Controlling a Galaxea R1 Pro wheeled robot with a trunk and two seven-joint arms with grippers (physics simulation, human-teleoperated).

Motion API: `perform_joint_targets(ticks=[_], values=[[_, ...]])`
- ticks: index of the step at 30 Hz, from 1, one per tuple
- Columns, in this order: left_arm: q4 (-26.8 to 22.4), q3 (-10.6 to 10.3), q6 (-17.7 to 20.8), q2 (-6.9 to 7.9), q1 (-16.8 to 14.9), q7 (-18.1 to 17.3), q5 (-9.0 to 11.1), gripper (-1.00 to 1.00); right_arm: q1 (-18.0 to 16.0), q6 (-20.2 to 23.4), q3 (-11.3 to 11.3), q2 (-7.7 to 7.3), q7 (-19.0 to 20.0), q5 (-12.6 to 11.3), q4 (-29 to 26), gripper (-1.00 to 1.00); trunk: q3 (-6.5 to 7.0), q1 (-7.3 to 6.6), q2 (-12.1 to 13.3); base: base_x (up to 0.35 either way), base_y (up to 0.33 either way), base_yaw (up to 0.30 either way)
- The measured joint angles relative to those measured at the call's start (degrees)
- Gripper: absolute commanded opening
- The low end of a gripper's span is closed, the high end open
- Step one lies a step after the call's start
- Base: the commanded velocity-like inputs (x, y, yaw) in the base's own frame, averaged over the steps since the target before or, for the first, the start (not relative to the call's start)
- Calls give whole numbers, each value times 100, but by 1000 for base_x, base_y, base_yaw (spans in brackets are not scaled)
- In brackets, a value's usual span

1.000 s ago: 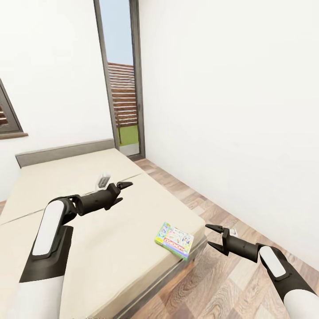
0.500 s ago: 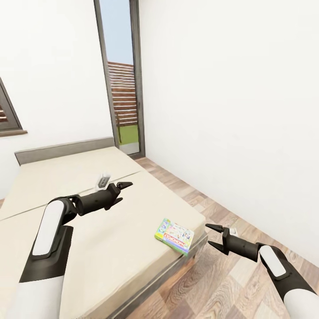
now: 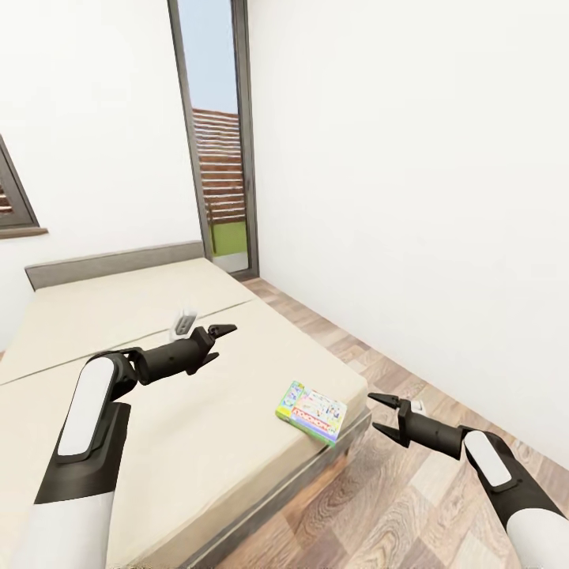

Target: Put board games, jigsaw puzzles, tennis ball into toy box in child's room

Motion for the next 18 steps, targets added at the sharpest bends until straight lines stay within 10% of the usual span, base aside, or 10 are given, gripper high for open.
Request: perform_joint_targets(ticks=[10, 18], values=[[-6, -1, 2, -8, -12, -19, 26, 100, -40, -99, -6, 7, -1, 3, 5, 100, -180, 220, -401, 0, 0, 0], [388, -17, -12, -71, -874, 92, 95, 100, -104, -129, -14, 35, -2, -5, 2, 100, -322, 395, -722, 0, 0, 0]])
